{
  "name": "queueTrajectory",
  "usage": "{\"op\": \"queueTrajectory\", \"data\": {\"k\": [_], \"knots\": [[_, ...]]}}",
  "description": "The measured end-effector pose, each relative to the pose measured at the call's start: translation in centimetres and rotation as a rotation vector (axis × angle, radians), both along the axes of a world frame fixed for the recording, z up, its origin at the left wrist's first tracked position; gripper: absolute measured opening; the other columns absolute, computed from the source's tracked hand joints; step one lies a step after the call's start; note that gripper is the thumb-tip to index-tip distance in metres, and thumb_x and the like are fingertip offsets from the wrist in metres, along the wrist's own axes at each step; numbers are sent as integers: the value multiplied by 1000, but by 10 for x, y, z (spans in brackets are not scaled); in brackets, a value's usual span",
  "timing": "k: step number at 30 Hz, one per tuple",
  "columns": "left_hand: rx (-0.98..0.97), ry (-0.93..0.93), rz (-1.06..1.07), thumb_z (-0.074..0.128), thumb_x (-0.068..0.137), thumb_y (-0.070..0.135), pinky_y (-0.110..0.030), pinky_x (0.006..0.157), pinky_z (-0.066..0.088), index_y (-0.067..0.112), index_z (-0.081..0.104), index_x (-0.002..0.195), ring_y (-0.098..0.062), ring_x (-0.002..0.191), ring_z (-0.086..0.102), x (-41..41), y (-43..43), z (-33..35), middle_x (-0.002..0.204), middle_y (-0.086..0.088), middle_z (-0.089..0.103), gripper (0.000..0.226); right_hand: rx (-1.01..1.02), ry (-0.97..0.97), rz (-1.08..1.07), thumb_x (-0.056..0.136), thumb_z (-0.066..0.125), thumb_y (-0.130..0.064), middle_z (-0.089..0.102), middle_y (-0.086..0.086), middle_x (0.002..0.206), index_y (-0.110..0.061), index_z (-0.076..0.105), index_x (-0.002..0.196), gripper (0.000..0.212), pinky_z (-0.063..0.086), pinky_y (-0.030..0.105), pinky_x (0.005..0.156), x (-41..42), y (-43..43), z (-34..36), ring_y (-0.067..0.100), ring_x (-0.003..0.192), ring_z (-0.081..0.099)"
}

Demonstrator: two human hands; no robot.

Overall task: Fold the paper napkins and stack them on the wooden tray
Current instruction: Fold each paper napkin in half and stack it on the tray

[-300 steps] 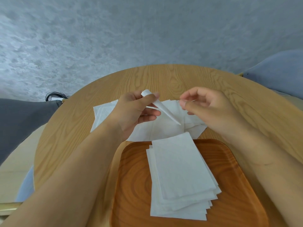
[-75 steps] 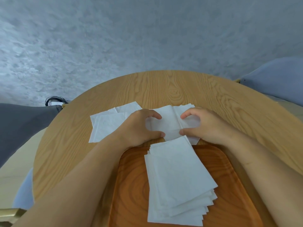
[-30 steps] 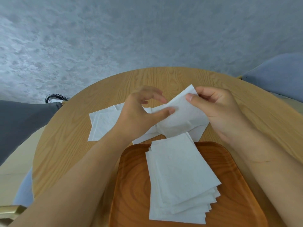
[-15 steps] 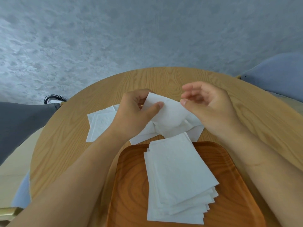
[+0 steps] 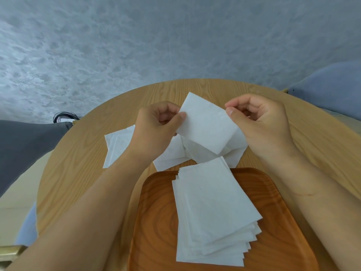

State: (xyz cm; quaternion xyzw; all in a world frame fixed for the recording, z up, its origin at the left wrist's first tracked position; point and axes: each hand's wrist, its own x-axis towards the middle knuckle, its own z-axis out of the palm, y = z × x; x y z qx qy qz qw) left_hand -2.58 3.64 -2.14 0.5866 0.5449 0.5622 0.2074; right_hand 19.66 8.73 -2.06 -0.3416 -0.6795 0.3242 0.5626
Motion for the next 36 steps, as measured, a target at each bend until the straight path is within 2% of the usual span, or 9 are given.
{"op": "queueTrajectory", "data": {"k": [4, 7, 10, 12, 17, 20, 23, 33, 36], "knots": [[18, -193, 27, 69, 99, 11, -31, 68, 64, 13, 76, 90, -13, 78, 76, -4, -2, 6, 83, 0, 80, 11, -47, -21, 115, 90, 72, -15, 78, -3, 84, -25, 73, 107, 19, 54, 24, 71, -3, -5, -1, 7, 73, 66], [-84, -382, -22, 69, 99, 16, -32, 75, 63, 15, 75, 89, -16, 85, 75, -10, -4, 11, 88, -1, 79, 11, -131, -6, 237, 92, 73, -13, 78, 2, 80, -21, 74, 113, 22, 57, 23, 70, -4, -7, 0, 11, 72, 68], [-221, -436, -123, 69, 99, 19, -32, 79, 61, 14, 75, 91, -16, 87, 74, -15, -4, 12, 95, -2, 78, 10, -216, 1, 269, 95, 71, -16, 79, 4, 83, -26, 78, 108, 18, 57, 24, 68, -4, -6, 2, 13, 70, 70], [-308, -398, -176, 71, 97, 20, -35, 83, 60, 15, 77, 95, -17, 88, 73, -14, -4, 11, 98, -4, 79, 8, -296, 23, 261, 93, 70, -28, 79, 4, 86, -27, 80, 103, 15, 55, 25, 63, -4, -5, 3, 15, 70, 69], [-475, -151, -412, 76, 93, 15, -30, 71, 60, 17, 77, 86, -20, 76, 71, -4, -10, 9, 84, -8, 77, 8, -435, -46, 313, 87, 68, -49, 72, 3, 73, -21, 81, 101, 34, 47, 23, 51, 3, -4, 6, 13, 59, 61], [-534, -68, -500, 77, 92, 15, -24, 62, 55, 17, 75, 84, -14, 61, 65, -2, -12, 8, 66, -2, 72, 9, -413, -252, 339, 90, 75, -34, 66, -2, 66, -22, 81, 98, 15, 44, 20, 49, 6, -4, 4, 8, 55, 57], [-599, -37, -550, 79, 87, 19, -19, 52, 47, 19, 74, 83, -12, 53, 54, -5, -12, 8, 59, -1, 64, 7, -396, -294, 418, 94, 74, -18, 64, 1, 66, -20, 80, 91, 7, 42, 18, 47, 6, -4, 3, 7, 53, 52], [-630, 174, -631, 78, 91, 17, -16, 50, 38, 17, 72, 84, -6, 52, 41, -7, -11, 5, 58, 8, 50, 9, -403, -450, 517, 92, 77, -19, 65, 5, 68, -20, 78, 89, 4, 42, 19, 50, 7, -7, 3, 9, 55, 53], [-628, 192, -622, 78, 91, 17, -15, 49, 37, 17, 74, 85, -5, 51, 41, -5, -11, 5, 62, 1, 50, 8, -356, -458, 455, 92, 77, -22, 67, -1, 65, -24, 79, 87, 5, 43, 15, 51, 7, -3, 0, 5, 54, 55]]}}
